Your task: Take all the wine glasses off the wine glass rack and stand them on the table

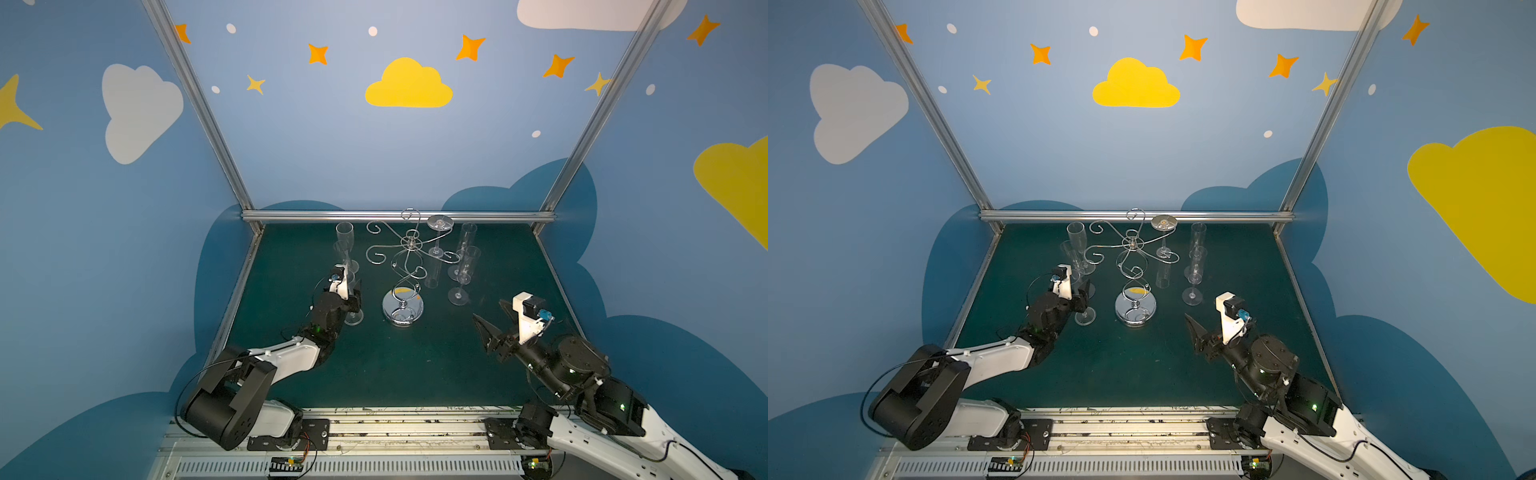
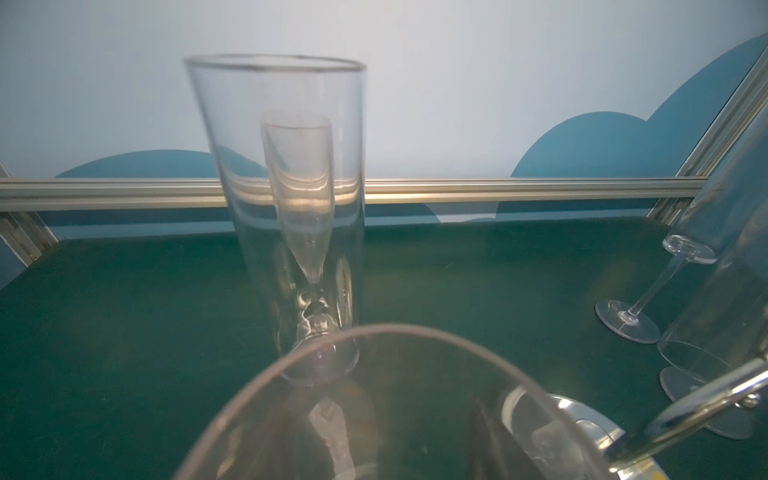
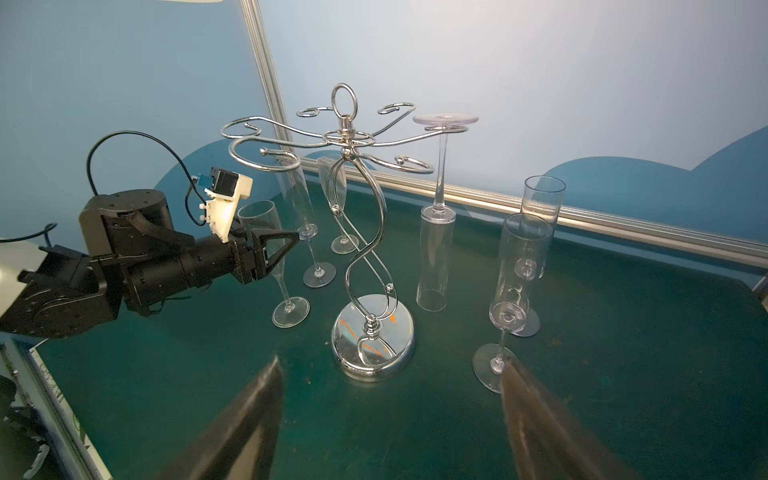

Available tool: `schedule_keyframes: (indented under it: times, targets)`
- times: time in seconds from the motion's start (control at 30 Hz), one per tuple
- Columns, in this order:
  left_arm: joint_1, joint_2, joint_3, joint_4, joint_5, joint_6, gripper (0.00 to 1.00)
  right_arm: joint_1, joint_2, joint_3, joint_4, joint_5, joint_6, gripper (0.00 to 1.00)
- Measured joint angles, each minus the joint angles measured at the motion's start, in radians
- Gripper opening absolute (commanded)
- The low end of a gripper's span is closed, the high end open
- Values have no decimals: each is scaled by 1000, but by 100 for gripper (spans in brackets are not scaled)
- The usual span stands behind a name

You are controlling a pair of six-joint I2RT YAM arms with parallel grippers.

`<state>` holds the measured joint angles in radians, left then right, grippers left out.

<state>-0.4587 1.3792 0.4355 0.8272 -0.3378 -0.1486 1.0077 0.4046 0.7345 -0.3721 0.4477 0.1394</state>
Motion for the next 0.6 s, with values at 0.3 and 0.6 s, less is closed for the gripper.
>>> schedule_keyframes:
  times: [0.3,0.6]
  targets:
    - [-2,-90,-17,-69,-10,0,71,0,-12,1,-11,1,21,81]
    - [-6,-234,-40,-175,-7,-25,75,0,61,90,-78,1,38,81]
